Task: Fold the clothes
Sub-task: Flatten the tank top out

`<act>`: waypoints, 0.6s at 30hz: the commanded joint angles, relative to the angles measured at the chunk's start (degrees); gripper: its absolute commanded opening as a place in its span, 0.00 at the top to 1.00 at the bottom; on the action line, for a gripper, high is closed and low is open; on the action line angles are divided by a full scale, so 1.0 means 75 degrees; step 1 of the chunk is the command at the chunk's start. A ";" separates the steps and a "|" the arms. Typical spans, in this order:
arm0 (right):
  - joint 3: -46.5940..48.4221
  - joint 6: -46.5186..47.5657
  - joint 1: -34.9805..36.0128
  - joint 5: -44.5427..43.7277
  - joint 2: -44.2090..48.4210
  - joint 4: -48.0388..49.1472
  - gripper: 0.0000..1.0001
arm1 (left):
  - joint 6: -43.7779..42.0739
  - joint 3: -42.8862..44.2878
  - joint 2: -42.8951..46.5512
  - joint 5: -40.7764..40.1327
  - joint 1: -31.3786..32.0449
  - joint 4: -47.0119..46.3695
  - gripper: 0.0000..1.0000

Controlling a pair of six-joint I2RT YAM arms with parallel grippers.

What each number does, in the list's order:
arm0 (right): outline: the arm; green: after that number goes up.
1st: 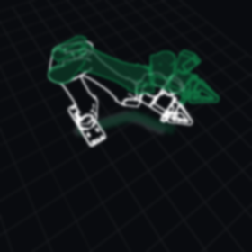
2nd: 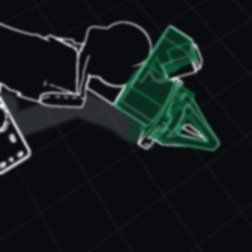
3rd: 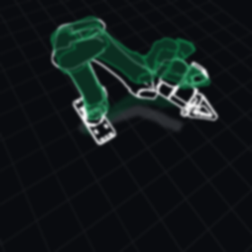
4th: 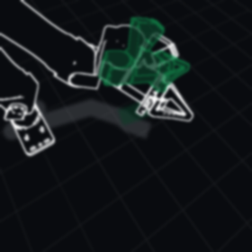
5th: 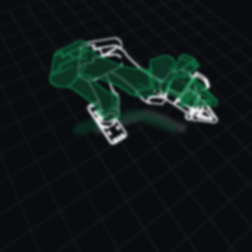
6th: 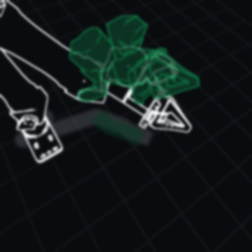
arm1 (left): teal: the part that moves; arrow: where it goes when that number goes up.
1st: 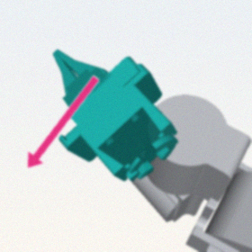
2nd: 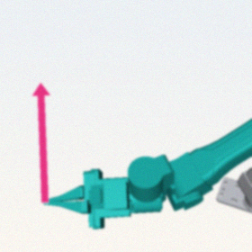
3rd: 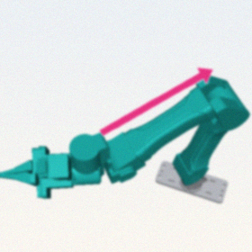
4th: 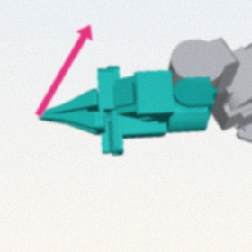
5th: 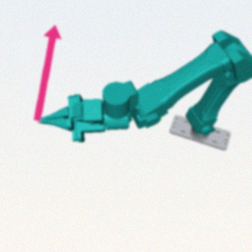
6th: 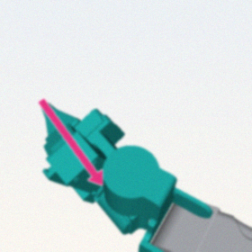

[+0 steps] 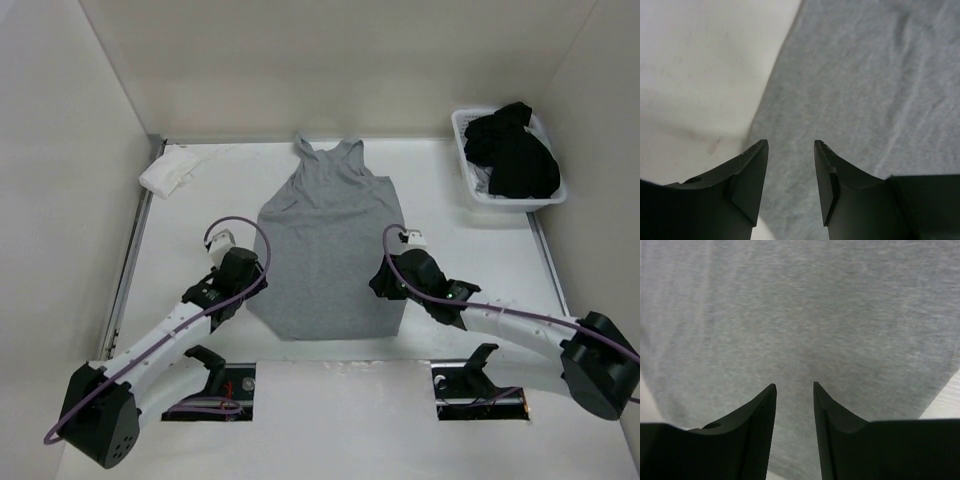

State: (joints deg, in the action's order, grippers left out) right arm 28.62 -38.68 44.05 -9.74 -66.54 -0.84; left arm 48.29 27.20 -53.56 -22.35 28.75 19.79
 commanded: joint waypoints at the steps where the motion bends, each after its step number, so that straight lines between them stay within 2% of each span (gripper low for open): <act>1: -0.0253 -0.0351 0.0108 -0.0435 0.0738 0.0347 0.58 | 0.0931 -0.0462 0.0531 0.0436 -0.0066 0.1028 0.59; 5: -0.0663 -0.0515 0.0004 -0.0717 0.1395 0.0194 0.54 | 0.1318 -0.0755 0.0440 0.0858 0.0038 0.1111 0.58; 10: -0.0746 -0.0480 -0.0102 -0.0670 0.1572 0.0300 0.53 | 0.1482 -0.0639 -0.0182 0.0672 0.0273 0.1147 0.61; 13: -0.0757 -0.0445 -0.0102 -0.0671 0.1467 0.0475 0.53 | 0.1448 -0.0639 -0.0463 0.0495 0.0274 0.0738 0.77; 14: -0.0781 -0.0445 -0.0102 -0.0636 0.1420 0.0557 0.53 | 0.1390 -0.0546 -0.0557 0.0577 0.0262 0.0620 0.90; 15: -0.0793 -0.0445 -0.0114 -0.0612 0.1373 0.0616 0.53 | 0.1377 -0.0440 -0.0569 0.0647 0.0285 0.0642 0.96; 16: -0.0804 -0.0445 -0.0126 -0.0612 0.1326 0.0674 0.53 | 0.1366 -0.0277 -0.0488 0.0706 0.0343 0.0758 1.00; 18: -0.0816 -0.0433 -0.0149 -0.0670 0.1232 0.0733 0.53 | 0.1552 0.0261 -0.0021 0.0928 0.0507 0.1552 1.00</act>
State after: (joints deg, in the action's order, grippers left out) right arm 22.74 -41.65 43.46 -13.56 -56.55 0.80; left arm 58.22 23.79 -56.75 -17.56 31.20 27.11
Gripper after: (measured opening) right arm 0.469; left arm 0.017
